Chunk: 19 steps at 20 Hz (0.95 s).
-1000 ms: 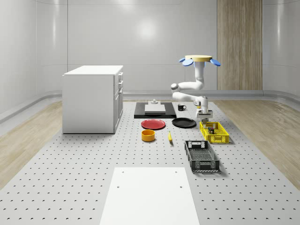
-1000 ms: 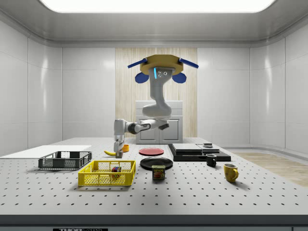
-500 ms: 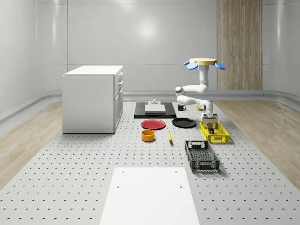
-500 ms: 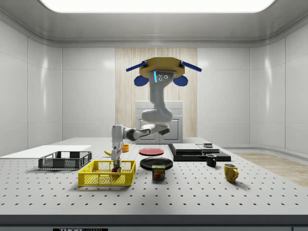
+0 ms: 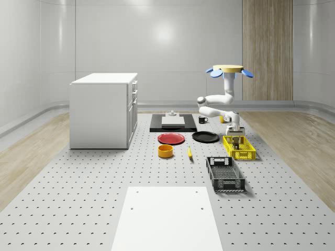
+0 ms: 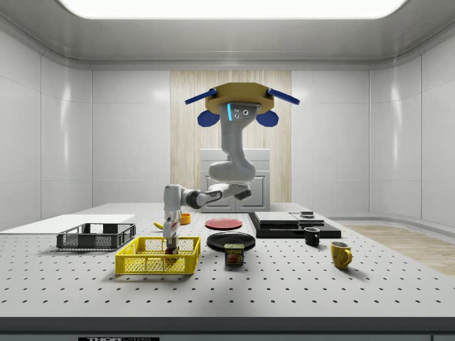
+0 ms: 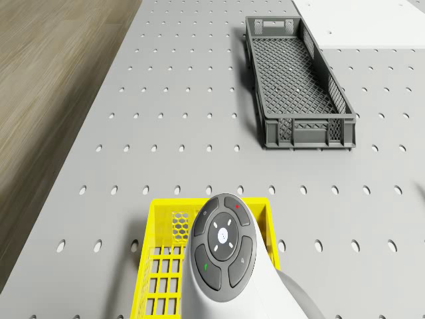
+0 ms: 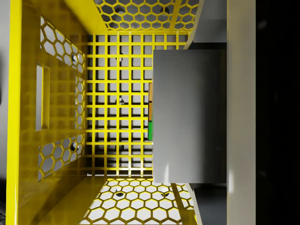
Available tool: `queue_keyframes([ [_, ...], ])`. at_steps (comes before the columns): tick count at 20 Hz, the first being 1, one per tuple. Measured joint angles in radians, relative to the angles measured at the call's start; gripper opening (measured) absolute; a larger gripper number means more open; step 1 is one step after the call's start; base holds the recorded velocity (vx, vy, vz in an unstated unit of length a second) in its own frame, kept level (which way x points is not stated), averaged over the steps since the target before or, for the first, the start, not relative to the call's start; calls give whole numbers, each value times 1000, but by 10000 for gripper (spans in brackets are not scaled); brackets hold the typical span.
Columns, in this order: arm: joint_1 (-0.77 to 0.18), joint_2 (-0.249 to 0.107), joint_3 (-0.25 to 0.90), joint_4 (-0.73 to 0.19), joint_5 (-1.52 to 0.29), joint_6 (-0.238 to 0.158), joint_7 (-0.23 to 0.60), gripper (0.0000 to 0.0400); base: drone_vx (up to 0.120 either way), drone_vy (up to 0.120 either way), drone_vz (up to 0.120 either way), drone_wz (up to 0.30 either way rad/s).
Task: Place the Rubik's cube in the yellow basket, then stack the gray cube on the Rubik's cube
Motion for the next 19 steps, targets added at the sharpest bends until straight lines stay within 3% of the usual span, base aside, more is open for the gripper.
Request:
queue_keyframes([
  [6, -7, 3, -19, 10, -18, 8, 2, 250, 0, 0, 0, 0],
  [12, -7, 7, -6, 1, -7, -4, 7, 361, 0, 0, 0, 0],
  [19, 4, 5, 59, -31, 53, -38, 13, 393, 0, 0, 0, 0],
])
